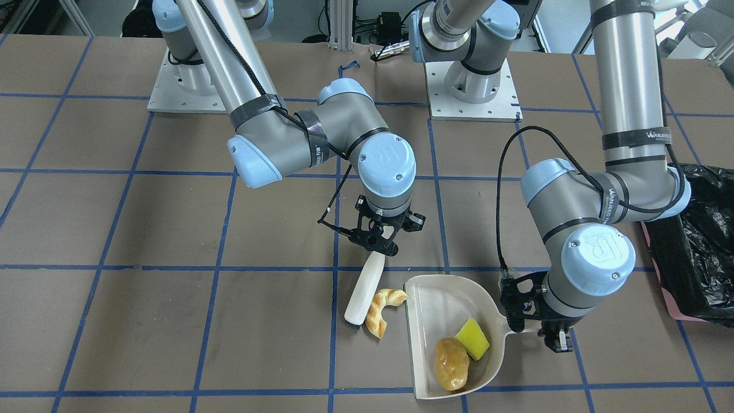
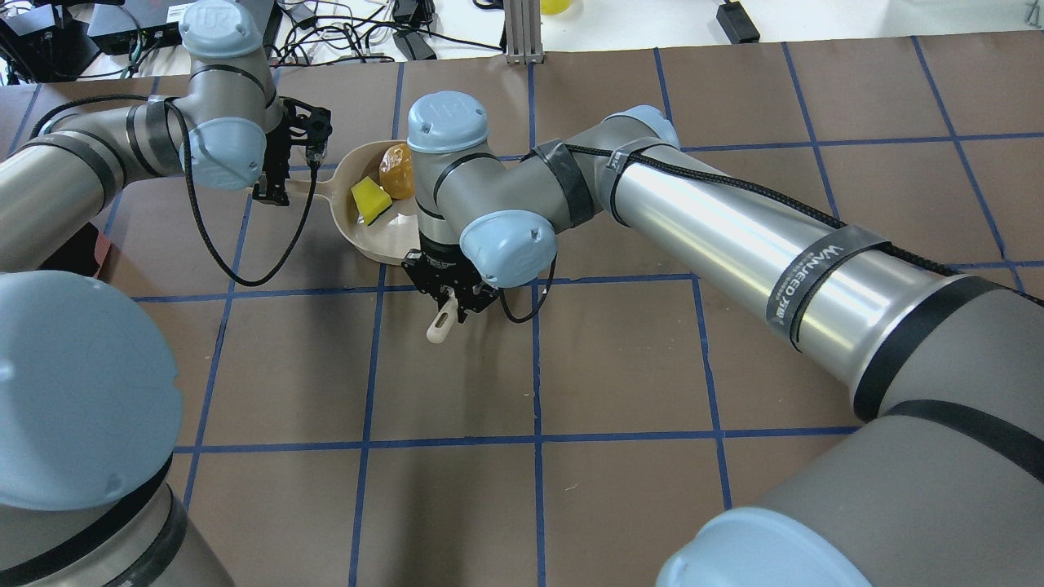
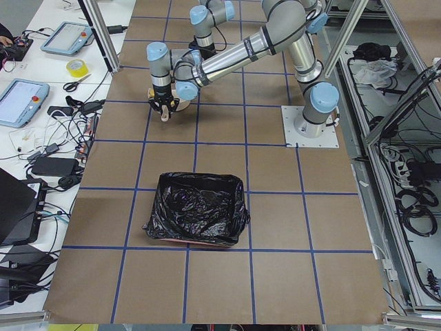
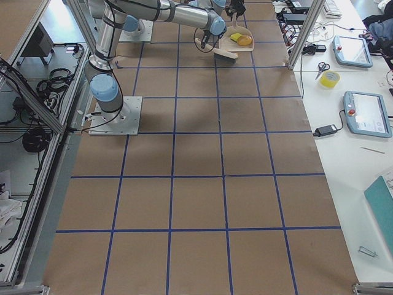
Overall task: Sweep and dump trash into bin
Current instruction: 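Sweep again with the brush toward the dustpan to push remaining trash in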
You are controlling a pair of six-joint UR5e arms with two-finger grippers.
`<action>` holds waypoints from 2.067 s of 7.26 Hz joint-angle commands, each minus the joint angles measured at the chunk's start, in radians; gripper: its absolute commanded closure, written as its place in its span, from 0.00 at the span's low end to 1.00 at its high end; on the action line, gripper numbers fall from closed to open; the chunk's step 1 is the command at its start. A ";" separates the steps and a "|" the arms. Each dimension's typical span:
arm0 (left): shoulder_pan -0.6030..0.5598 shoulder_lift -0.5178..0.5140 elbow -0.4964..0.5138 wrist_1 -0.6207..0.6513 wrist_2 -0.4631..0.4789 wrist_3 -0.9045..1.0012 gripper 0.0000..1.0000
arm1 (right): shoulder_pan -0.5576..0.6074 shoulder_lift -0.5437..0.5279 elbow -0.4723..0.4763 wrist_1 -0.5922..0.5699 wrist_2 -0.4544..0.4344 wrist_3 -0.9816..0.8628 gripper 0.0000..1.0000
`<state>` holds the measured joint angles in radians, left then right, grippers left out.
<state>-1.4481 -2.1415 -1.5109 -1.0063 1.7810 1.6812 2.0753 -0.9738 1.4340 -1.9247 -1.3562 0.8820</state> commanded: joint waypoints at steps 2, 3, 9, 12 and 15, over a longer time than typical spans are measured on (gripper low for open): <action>0.000 0.000 0.000 0.000 -0.002 0.000 0.96 | 0.000 0.073 -0.117 -0.004 0.005 -0.008 1.00; 0.000 0.000 0.000 0.000 -0.002 0.000 0.96 | 0.000 0.092 -0.160 -0.005 0.050 -0.011 1.00; 0.000 0.000 -0.002 0.000 -0.002 0.000 0.96 | 0.012 0.149 -0.246 -0.077 0.201 -0.005 1.00; 0.000 0.002 -0.002 0.000 -0.003 0.000 0.96 | 0.046 0.135 -0.247 -0.062 0.203 0.052 1.00; 0.002 0.003 -0.005 0.002 -0.005 0.002 0.96 | 0.049 0.051 -0.236 0.120 0.137 0.054 1.00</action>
<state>-1.4471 -2.1384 -1.5135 -1.0059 1.7769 1.6816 2.1254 -0.8816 1.1920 -1.8904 -1.1876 0.9363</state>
